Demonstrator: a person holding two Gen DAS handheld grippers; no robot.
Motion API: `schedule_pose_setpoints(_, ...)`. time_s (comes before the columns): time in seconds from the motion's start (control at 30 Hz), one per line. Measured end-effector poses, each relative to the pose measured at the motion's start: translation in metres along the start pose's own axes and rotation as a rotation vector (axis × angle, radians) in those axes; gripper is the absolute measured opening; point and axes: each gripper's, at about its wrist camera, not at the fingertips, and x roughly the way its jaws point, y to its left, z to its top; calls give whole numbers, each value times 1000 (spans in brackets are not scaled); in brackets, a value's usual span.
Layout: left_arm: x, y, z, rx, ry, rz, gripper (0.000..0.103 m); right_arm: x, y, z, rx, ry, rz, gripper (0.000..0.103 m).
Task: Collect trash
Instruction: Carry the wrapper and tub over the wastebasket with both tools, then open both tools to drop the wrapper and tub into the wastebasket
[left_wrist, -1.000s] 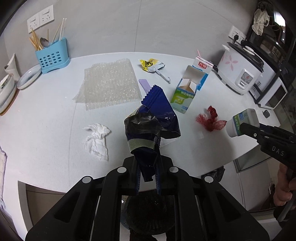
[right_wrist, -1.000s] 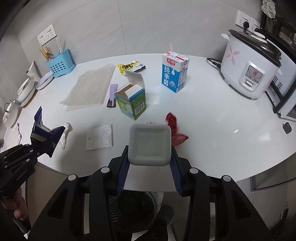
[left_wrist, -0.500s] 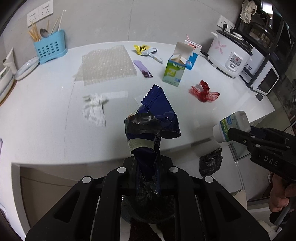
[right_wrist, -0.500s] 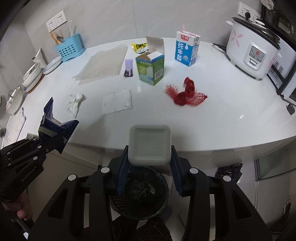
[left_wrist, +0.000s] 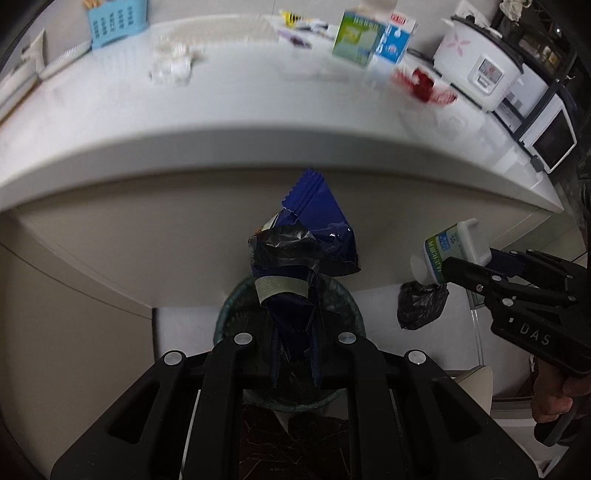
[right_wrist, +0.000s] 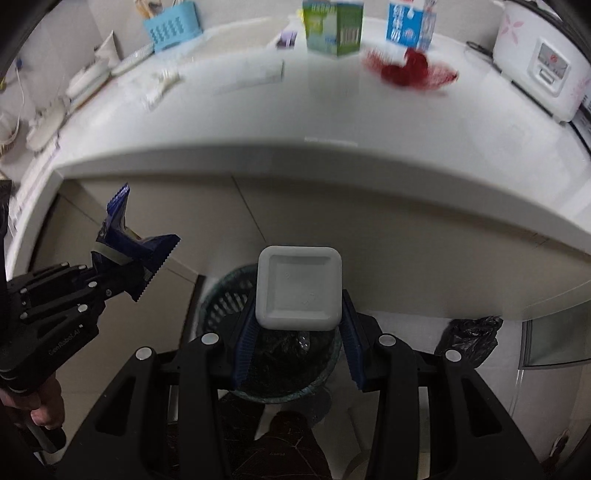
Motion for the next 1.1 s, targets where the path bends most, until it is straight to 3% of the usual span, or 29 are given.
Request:
schedule_pose_setpoints(0.37,126,13,-58,10,136,-10,12,127,-8,-52,30,100,27,40)
schedule_pose_setpoints(0.77,217,23,-84,28,223,-16,12,191,-8,-82,42,181,30,39)
schedule_pose_setpoints(0.93,229,27,-89,14,263,-9,25,203,-8,-83,43,197,43,39)
schedule_pose_setpoints(1.1,226,32,-90,9,254,10,55,205,-3,-80,47,197,46,40)
